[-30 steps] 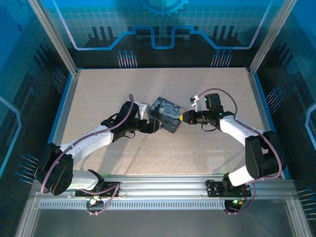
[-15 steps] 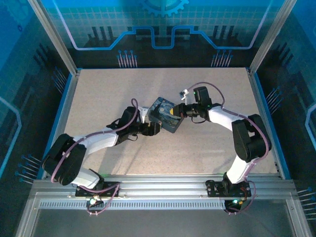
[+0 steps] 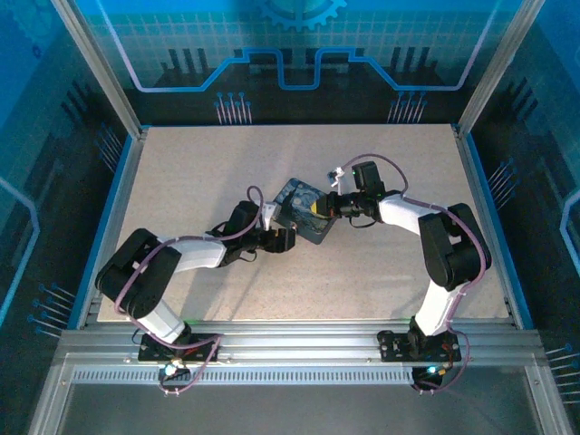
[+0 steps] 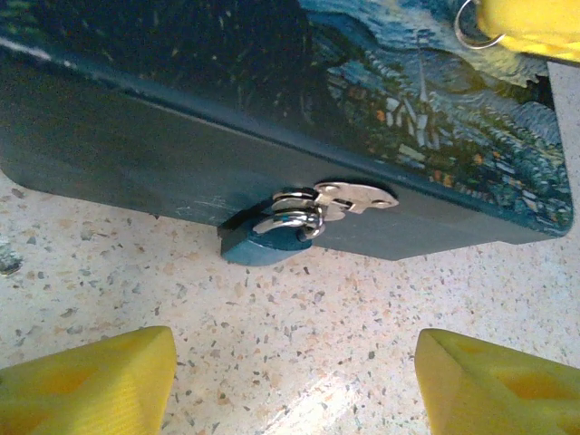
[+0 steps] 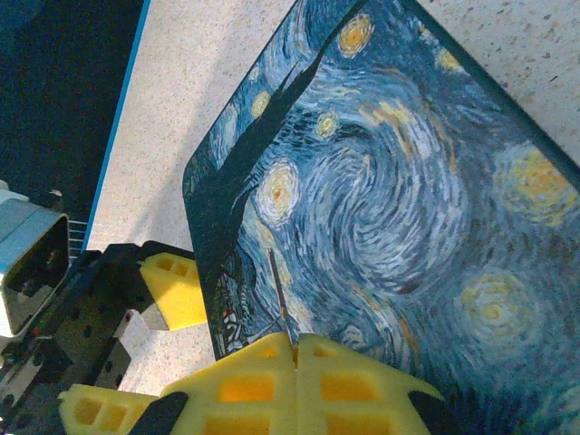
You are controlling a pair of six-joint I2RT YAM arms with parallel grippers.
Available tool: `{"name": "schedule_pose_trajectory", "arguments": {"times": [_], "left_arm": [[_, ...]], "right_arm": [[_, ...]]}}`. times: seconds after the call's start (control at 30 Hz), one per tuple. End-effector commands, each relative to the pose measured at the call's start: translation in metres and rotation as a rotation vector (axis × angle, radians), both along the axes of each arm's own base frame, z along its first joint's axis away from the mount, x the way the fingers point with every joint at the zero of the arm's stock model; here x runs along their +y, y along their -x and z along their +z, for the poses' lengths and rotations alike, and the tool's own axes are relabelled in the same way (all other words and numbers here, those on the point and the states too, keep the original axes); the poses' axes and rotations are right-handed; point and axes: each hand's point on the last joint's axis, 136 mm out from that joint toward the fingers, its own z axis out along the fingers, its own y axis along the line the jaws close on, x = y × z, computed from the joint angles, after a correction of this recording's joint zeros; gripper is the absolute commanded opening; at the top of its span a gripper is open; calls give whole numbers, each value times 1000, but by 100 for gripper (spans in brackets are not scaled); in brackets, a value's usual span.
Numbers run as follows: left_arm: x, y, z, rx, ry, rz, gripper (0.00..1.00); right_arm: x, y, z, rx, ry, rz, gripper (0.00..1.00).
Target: Unlock the padlock with the key
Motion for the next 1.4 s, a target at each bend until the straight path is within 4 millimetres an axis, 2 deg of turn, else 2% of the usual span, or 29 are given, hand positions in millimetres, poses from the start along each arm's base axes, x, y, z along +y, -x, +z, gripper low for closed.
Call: {"name": "schedule_pose_trajectory", "arguments": {"times": [0.0,0.37,0.97,1.37], "left_arm": [[-9,-12,10,-41,34,-19,70],[-16,-21,-6,-47,9,-49,63],[-17,-37,-22,-105,-20,-38,59],[-31,-27,-24,-78,-8,-57,51]], "right_arm": [[2,0,-15,26,17,-1,0],[9,4,-27,54,10,2,0],[10,6,-24,48,4,2,0],[11,7,-23,47,2,1,0]]}}
